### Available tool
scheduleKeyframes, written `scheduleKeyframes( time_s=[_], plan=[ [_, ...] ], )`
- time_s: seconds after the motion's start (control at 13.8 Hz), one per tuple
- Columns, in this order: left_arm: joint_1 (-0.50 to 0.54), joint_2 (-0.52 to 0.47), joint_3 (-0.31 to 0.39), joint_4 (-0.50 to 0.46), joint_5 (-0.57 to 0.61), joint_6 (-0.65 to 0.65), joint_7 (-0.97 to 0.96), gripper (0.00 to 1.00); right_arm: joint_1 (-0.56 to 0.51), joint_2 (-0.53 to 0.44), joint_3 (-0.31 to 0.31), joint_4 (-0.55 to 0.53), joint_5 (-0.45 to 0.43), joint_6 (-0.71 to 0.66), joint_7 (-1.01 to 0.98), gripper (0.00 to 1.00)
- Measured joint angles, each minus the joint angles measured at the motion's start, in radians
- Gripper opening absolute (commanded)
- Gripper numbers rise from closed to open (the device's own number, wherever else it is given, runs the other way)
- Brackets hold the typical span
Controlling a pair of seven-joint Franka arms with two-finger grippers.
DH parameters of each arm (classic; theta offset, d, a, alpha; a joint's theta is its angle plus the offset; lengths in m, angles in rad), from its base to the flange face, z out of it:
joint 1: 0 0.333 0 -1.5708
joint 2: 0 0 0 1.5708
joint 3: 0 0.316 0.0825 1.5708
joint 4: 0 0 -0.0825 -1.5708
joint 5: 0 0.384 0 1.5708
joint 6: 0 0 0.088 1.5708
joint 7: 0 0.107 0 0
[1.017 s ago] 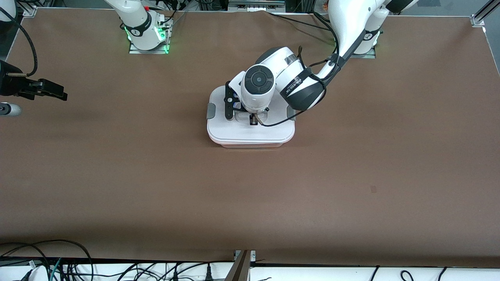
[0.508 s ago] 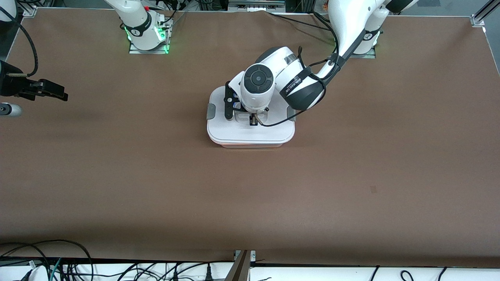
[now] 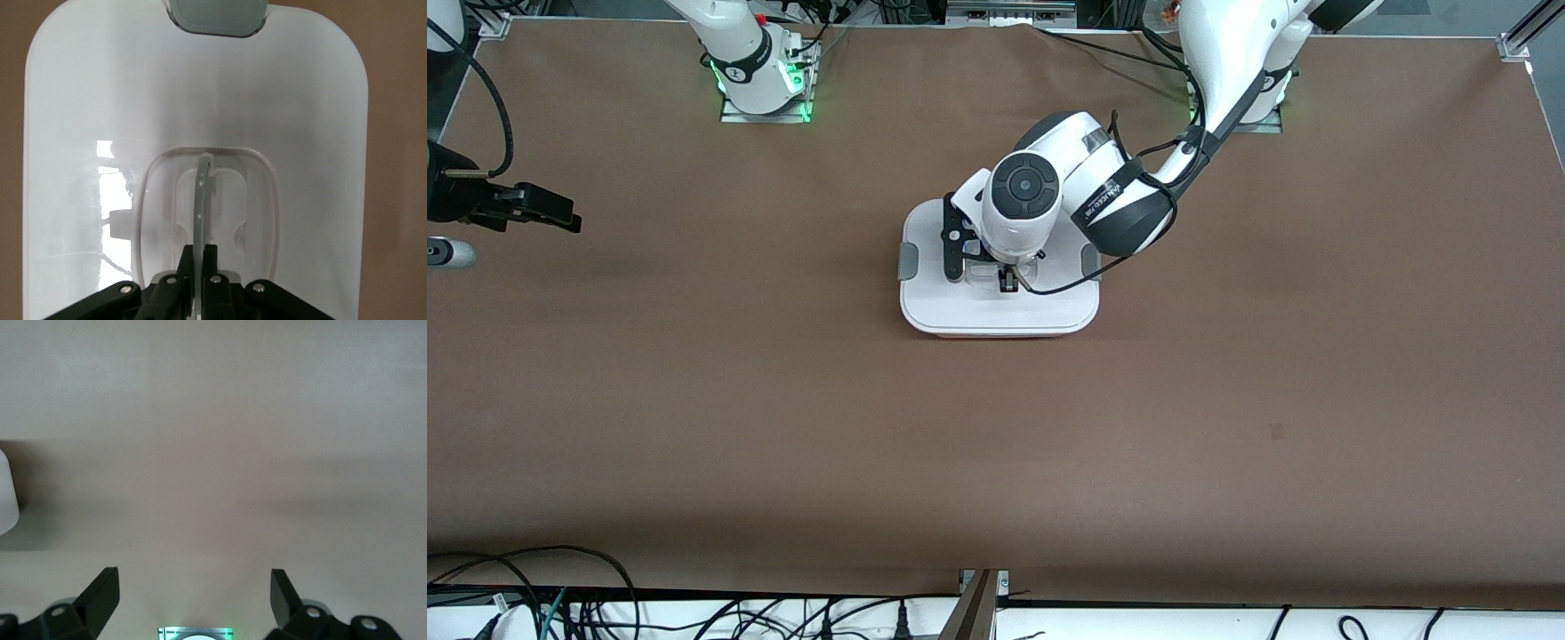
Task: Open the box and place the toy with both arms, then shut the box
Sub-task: 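Release the lid handle and raise the left gripper away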
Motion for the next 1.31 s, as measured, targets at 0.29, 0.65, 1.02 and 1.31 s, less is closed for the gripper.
scheduleKeyframes(
  time_s=[0.29,0.65,1.02,1.31],
  plan=[
    [0.003,-0.001,0.0,0.0,0.006,-0.006,-0.001,1.0,0.0,0.002,0.0,0.0,0.0,0.001,0.0,1.0],
    [0.013,-0.062,-0.003,0.014,0.006,-0.105,-0.235,1.0,0.0,0.003,0.0,0.002,0.0,0.003,0.0,1.0],
    [0.058,-0.203,0.01,0.023,0.023,-0.285,-0.662,1.0,0.0,0.003,0.0,0.003,0.008,0.01,0.0,1.0],
    [0.175,-0.24,0.027,0.057,0.094,-0.389,-0.693,1.0,0.0,0.004,0.0,0.005,0.009,0.015,0.0,1.0]
  ],
)
